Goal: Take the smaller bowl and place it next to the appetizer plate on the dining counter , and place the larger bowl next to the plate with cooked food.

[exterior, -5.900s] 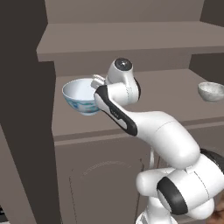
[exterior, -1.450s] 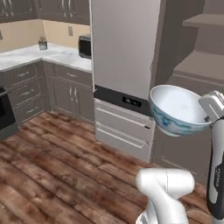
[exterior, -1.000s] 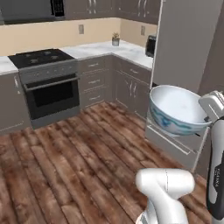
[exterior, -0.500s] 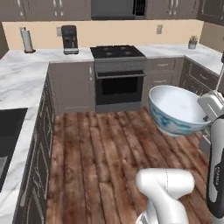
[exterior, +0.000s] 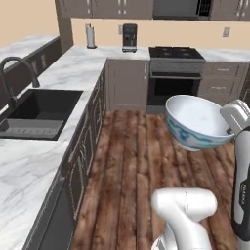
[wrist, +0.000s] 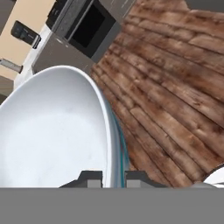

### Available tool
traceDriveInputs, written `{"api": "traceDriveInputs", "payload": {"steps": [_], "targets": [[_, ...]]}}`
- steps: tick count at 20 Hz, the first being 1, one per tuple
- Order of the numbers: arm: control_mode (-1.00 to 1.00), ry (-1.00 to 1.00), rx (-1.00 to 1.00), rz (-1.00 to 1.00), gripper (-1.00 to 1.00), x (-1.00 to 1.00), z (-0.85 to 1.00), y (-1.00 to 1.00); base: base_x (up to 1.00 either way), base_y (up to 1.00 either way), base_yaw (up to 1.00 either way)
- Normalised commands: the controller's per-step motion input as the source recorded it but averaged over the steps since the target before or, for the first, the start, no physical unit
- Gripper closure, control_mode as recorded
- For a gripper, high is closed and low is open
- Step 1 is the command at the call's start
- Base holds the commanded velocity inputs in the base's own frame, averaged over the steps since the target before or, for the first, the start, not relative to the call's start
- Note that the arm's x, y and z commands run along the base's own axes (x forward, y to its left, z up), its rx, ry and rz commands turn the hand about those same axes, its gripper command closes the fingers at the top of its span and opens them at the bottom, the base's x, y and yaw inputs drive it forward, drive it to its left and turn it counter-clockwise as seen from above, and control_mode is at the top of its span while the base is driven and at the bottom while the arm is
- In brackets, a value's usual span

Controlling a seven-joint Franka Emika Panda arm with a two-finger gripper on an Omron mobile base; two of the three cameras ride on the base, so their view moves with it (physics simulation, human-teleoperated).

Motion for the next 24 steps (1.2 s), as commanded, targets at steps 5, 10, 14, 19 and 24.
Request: {"api": "traceDriveInputs", "payload": {"steps": [5,10,14,19,24], "targets": [[1.0,0.0,0.0,0.0,1.0,0.0,0.0,0.0,-1.0,0.57,0.27],[1.0,0.0,0.0,0.0,1.0,0.0,0.0,0.0,-1.0,0.66,0.2],[1.0,0.0,0.0,0.0,1.0,0.0,0.0,0.0,-1.0,0.7,0.12],[1.0,0.0,0.0,0.0,1.0,0.0,0.0,0.0,-1.0,0.68,0.09],[1.0,0.0,0.0,0.0,1.0,0.0,0.0,0.0,-1.0,0.75,0.09]]}}
